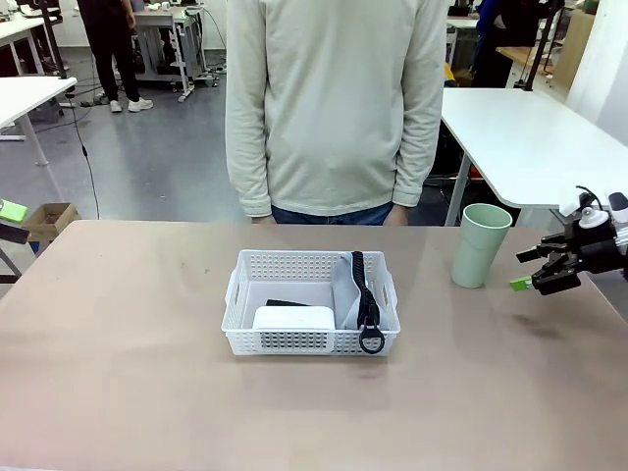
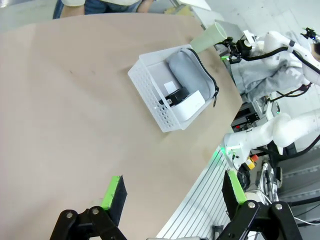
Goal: Efficiently arrange items inside the basket to fit them all.
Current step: Pick up the Reusable plastic cup and place it inside the Organizing basket.
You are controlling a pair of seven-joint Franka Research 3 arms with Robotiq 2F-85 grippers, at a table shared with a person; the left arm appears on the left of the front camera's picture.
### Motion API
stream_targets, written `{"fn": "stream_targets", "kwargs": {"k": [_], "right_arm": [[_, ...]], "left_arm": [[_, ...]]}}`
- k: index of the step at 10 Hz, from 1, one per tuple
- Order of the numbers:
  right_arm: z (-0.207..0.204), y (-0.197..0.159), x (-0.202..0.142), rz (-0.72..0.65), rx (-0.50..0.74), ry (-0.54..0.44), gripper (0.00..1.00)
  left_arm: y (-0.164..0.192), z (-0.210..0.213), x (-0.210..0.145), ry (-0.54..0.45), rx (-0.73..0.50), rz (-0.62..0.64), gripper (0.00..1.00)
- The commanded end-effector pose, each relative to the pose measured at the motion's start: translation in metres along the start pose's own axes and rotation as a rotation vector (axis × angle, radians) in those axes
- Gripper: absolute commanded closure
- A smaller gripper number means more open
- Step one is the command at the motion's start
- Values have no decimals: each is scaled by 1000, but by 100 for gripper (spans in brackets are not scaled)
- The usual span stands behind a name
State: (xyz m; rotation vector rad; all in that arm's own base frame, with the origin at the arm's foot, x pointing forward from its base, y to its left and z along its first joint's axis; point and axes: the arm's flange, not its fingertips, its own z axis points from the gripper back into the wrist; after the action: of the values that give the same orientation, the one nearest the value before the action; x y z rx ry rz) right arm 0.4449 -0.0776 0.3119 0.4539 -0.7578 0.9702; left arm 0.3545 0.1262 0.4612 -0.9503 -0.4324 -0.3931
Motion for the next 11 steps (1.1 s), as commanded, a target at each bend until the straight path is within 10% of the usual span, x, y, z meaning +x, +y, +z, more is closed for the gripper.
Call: {"fn": "stream_targets", "kwargs": {"k": [1, 11], "right_arm": [[-15, -12, -7, 15, -19, 15, 0], [-101, -44, -41, -21, 36, -216, 0]], "left_arm": [[-2, 1, -3, -1, -4, 0, 0], [-2, 1, -3, -1, -4, 0, 0]]}}
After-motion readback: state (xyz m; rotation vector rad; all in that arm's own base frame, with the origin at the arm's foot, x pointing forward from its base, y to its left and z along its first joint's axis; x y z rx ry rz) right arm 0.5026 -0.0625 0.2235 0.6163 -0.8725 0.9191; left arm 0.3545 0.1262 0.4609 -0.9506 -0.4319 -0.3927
